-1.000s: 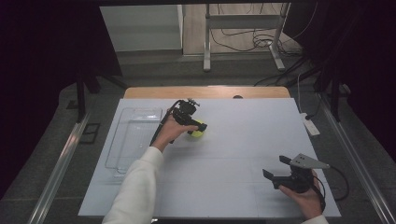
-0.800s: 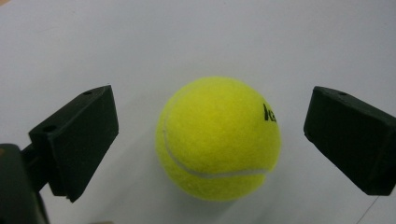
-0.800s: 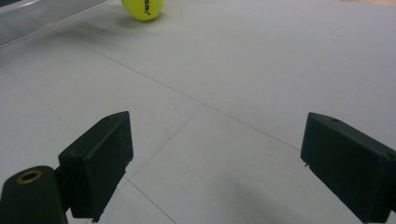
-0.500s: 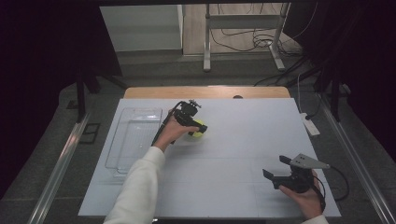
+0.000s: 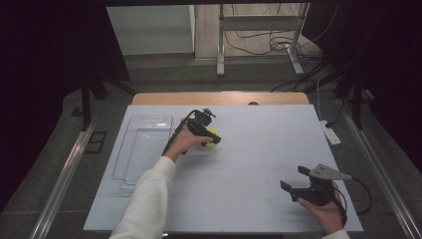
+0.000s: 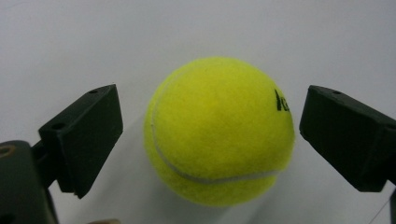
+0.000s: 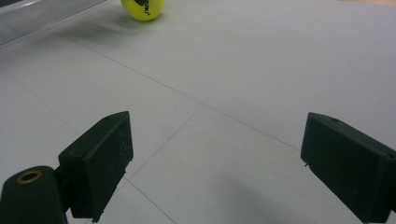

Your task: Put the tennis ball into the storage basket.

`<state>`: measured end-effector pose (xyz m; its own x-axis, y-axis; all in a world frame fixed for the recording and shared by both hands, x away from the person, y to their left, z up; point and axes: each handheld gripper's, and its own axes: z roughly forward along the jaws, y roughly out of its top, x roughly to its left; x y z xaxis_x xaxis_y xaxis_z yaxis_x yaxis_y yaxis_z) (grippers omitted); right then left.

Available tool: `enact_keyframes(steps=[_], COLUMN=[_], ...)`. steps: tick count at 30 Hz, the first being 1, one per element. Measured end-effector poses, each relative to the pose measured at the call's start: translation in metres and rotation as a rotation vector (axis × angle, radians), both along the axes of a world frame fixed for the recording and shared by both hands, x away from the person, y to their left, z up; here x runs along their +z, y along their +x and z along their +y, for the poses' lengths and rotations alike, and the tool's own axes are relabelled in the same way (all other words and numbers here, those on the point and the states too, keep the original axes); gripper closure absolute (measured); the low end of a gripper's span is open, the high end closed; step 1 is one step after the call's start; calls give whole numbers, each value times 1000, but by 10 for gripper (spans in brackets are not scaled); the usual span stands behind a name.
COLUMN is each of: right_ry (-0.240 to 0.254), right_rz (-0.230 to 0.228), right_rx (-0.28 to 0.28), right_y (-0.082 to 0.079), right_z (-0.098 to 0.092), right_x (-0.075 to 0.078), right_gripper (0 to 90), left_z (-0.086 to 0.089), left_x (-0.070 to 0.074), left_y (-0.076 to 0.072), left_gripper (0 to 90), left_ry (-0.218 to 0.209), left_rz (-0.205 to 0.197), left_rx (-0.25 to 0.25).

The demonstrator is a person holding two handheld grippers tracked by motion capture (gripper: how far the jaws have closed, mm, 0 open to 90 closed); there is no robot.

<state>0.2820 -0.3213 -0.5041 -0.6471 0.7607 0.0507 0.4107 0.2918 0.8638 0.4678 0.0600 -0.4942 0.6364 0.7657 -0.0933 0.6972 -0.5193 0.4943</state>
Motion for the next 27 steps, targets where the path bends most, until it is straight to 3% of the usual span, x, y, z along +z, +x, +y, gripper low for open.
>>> enact_keyframes(steps=[5,9,17,27], right_ry=[0,-1,-1,-1], right_rz=[1,1,0,-1], right_rx=[0,-1,-2,-4], right_y=[0,0,0,0], right_z=[0,0,0,0], right_x=[0,0,0,0], right_gripper=[97,97,97,98], left_z=[-1,-1,-4,-1], left_x=[-2,-1,1,11], left_y=[0,0,-2,-6], left_gripper=[172,251,268,270], left_ry=[14,1,23,3], left_rz=[9,8,4,-24], left_rx=[-1,-4,0,-18])
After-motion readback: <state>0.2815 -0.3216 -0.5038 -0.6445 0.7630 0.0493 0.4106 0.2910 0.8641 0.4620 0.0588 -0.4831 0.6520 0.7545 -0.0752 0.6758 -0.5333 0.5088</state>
